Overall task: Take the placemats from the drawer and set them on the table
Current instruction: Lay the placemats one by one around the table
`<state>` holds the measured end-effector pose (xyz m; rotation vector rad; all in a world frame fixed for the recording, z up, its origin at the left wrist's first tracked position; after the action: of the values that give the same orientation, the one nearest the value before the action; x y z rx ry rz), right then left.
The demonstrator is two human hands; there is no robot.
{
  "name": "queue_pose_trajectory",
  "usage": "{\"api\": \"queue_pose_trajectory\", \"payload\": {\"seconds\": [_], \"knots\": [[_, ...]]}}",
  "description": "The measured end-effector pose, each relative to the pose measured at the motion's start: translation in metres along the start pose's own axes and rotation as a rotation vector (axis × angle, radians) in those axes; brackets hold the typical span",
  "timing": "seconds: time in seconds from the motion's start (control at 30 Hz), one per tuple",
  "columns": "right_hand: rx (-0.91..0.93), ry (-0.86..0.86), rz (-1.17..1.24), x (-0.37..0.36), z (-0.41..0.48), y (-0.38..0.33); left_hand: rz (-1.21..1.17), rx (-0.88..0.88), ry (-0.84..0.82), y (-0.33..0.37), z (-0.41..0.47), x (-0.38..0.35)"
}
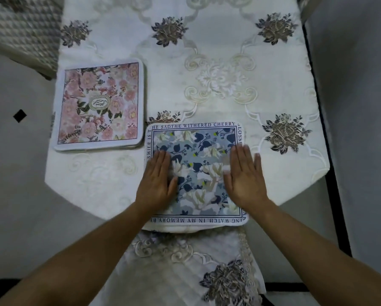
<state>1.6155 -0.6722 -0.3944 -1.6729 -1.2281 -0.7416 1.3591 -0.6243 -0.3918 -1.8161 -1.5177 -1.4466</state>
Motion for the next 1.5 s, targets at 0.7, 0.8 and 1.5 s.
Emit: {"api": "queue_pose_trajectory", "payload": {"seconds": [0.7,0.8,1.5], "knots": [[-0.326,-0.092,-0.024,0.019,-0.087,-0.166,0.008,-0.015,-0.108,-0.093,-0.158,0.093],[-0.292,-0.022,0.016,0.023,-0.083,-0.236,0.012,0.039,-0.082,-0.152,-0.193,0.128],[-0.295,0.062,0.437,0.041,0.02,-0.342,0.115,-0.062,-0.076,-0.239,-0.073,0.236]]}}
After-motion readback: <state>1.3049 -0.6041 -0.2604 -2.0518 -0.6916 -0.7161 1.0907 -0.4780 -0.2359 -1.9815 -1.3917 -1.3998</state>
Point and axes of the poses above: each hand's wrist, its own z-axis towards the middle knuckle, its own x-axis out of the back of the hand, y = z × x, the point moved 5 cm from there along z, towards the middle knuckle, and after that the axes turned 14 degrees about -y, right-handed, at the moved point
